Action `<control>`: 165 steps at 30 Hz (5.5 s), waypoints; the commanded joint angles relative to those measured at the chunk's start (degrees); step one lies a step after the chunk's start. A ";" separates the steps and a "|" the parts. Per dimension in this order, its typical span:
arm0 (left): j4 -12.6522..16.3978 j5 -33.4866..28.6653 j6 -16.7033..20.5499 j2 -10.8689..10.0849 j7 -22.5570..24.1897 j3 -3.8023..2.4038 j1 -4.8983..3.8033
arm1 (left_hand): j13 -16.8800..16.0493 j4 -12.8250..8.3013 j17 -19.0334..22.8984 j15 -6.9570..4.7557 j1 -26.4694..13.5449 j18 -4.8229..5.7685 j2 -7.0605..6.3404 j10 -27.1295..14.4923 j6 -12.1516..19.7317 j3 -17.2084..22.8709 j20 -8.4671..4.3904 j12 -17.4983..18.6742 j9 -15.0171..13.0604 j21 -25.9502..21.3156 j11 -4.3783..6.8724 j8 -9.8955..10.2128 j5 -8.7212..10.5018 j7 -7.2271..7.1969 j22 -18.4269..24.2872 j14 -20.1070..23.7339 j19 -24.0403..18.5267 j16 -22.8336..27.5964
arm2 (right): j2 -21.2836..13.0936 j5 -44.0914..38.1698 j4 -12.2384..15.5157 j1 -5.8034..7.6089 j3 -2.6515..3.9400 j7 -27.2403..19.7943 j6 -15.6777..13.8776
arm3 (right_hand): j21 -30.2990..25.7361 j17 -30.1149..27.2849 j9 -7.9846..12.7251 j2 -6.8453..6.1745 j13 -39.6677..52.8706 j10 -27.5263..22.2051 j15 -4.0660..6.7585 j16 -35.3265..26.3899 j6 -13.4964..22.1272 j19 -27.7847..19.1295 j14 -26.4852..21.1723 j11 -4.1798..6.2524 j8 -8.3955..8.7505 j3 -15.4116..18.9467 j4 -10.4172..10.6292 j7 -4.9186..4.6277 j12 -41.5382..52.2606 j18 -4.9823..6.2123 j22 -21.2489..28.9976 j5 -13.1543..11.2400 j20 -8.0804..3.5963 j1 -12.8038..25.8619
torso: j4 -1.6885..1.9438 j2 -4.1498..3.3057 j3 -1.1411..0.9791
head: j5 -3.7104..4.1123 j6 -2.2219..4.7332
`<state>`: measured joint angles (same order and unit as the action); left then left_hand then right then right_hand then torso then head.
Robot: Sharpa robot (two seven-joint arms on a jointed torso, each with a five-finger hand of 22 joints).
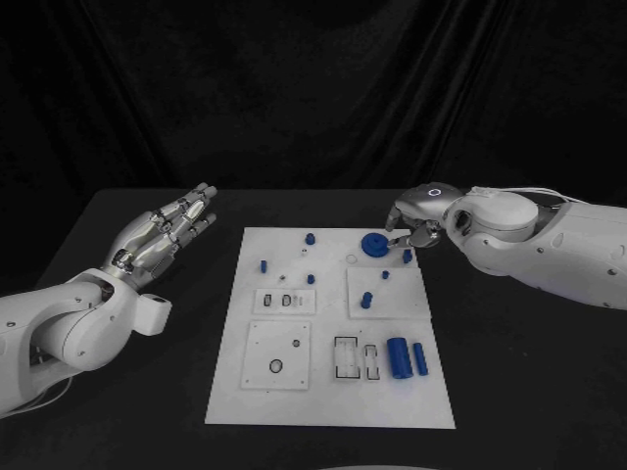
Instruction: Assemble the parts on the task board
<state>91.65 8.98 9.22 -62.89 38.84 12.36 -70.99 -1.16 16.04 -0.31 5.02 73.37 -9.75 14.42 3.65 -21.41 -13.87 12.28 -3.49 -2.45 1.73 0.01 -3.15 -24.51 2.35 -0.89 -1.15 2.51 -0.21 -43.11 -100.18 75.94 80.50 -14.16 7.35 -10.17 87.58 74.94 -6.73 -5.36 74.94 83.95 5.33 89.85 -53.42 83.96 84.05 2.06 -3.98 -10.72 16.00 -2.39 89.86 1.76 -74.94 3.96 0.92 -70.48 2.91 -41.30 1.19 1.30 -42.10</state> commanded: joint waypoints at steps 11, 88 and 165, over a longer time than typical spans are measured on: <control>-0.25 0.00 -0.88 0.19 3.23 -0.05 -0.18 | 0.05 0.08 -0.02 0.24 0.59 -0.64 -0.02 0.07 0.14 0.33 0.38 0.19 -0.03 0.21 -0.43 -0.19 -0.47 0.03 -0.04 0.17 -0.04 -0.17 | 0.57 -0.22 -0.16 -0.56 0.04 0.70 -2.23 | 0.93 15.06 1.32 0.28 15.06 6.05 0.85 0.15 4.66 4.90 5.95 0.60 0.36 -0.98 -1.17 0.49 0.14 -1.26 -13.75 2.29 -0.50 -1.17 | 0.01 0.11 0.18 | -0.08 -0.02; -0.52 0.00 -1.34 0.54 2.89 -0.05 -0.18 | 0.03 -0.04 -0.04 0.46 0.96 -0.64 -0.05 0.09 0.10 0.48 0.48 0.17 -0.04 0.23 -0.57 -0.18 -0.71 0.15 -0.04 0.13 -0.03 -0.19 | 6.88 -0.22 -0.05 -0.70 0.06 -4.89 -8.85 | 2.25 15.06 -9.30 -0.26 15.06 6.05 -0.62 0.15 -2.91 5.92 5.95 -1.99 -11.90 -3.49 -7.95 -1.57 0.14 -1.71 -14.94 19.84 0.78 -5.22 | -0.05 0.12 0.16 | -0.84 -0.74; -1.18 0.00 -1.64 2.16 2.53 -0.05 -0.19 | 0.04 -0.31 -0.04 0.62 1.74 -0.64 0.13 0.05 0.05 0.94 0.67 0.19 -0.06 0.30 -0.66 -0.17 -1.81 0.23 -0.07 0.10 0.07 -0.19 | 20.14 -0.22 -10.45 -3.26 0.08 -6.45 -7.22 | 1.60 15.06 -0.16 0.32 15.06 6.05 1.56 0.15 16.25 5.48 5.95 1.33 0.41 -4.56 -7.28 1.08 0.14 -1.50 -14.62 8.18 -1.17 -4.86 | -0.17 0.13 0.14 | -0.71 -1.48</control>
<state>90.30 9.00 8.10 -60.71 38.85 12.36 -70.99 -1.16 15.72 -0.31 5.22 74.51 -9.75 14.67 3.64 -21.41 -13.23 12.69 -3.49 -2.44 1.73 -0.39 -3.15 -26.04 2.35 -0.89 -0.94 2.52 -0.21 -22.85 -100.10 65.35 77.30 -14.10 0.24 -16.25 89.34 74.90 -6.80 -5.24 74.94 84.05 6.61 89.85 -36.86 83.95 83.98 3.18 -3.30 -15.33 9.16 -1.32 89.85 0.91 -74.94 11.76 0.11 -75.10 2.79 -41.17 1.36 0.63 -43.54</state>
